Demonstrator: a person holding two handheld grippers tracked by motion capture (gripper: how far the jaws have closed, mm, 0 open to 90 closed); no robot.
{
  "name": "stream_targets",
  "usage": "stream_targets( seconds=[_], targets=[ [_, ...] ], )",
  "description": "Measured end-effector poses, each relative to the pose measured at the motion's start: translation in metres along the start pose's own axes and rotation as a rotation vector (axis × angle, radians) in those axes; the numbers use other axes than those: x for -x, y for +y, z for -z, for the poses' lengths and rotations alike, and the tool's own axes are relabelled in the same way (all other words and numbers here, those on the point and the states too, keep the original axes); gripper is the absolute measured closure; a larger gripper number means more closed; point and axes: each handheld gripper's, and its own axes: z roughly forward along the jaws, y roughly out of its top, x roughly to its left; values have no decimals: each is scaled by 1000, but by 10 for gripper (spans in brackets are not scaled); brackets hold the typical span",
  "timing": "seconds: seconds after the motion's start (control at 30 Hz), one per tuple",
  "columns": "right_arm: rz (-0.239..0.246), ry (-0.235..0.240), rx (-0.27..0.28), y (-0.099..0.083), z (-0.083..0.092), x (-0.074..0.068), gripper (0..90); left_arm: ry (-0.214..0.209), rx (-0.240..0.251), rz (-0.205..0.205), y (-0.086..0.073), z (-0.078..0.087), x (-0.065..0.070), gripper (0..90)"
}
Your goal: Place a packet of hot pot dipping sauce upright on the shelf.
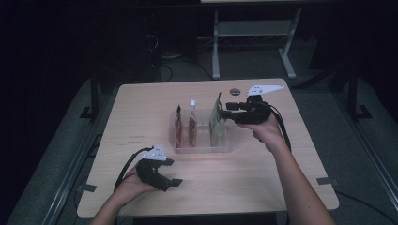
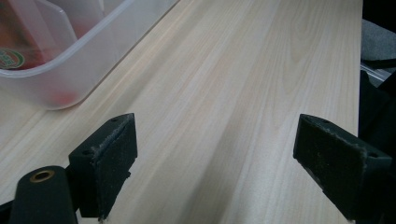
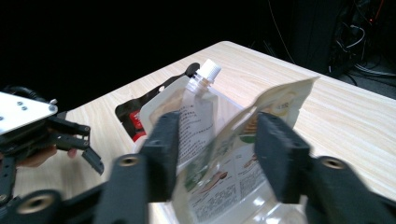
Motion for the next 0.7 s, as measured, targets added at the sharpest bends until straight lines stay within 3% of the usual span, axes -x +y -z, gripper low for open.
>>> stream_targets(
  seconds=[0.1,0.4,0.7],
  targets=[
    [25,-29,-24,-2,8,-5,371,0,8,-5,2,1,0,133],
    [65,-55,-45,-21,30,-17,310,3,-6,-35,-1,7,4,133],
    [75,-86,-72,-52,53,-25,281,21,15,-11,-11,19,2,133]
  ],
)
